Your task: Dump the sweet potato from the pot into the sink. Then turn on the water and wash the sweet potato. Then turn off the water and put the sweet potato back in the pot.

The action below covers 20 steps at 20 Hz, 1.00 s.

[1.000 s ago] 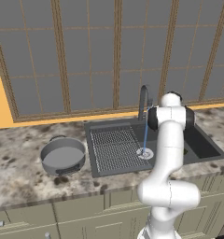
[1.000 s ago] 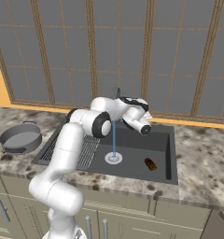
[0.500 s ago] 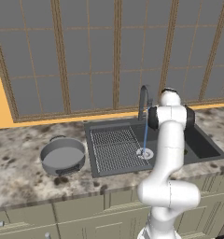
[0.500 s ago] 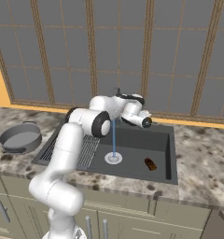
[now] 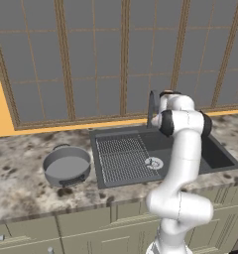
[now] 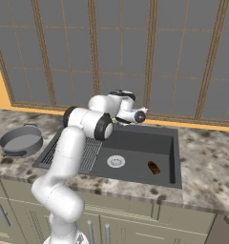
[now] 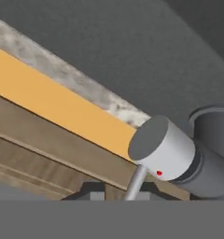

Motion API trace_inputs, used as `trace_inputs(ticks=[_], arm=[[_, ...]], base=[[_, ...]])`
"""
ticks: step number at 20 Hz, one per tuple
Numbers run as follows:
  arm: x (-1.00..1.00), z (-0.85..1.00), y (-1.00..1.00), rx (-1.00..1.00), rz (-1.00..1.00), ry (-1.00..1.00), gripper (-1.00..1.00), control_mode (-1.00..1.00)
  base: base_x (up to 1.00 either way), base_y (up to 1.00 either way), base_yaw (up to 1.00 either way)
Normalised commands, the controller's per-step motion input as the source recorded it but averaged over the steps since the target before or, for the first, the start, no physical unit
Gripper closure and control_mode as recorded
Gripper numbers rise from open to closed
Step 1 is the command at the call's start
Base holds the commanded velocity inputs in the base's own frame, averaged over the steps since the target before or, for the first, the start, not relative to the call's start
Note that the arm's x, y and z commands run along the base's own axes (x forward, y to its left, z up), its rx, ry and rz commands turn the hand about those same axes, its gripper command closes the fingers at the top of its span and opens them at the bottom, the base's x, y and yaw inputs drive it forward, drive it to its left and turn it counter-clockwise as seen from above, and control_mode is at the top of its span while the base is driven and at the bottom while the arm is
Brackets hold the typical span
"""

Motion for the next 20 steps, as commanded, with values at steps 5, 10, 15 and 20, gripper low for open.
trace_inputs(ticks=[5,10,15,20], arm=[[-0.84,0.0,-0.7,0.11,0.64,-0.23,1.0,-1.0],[-0.89,0.07,-0.33,0.07,0.57,-0.23,1.0,-1.0],[-0.45,0.23,0.0,0.0,0.66,-0.21,1.0,-1.0],[-0.76,0.69,-0.12,0.0,0.4,-0.25,1.0,-1.0]], base=[[0.0,0.0,0.0],[0.0,0.0,0.0],[0.0,0.0,0.0],[0.0,0.0,0.0]])
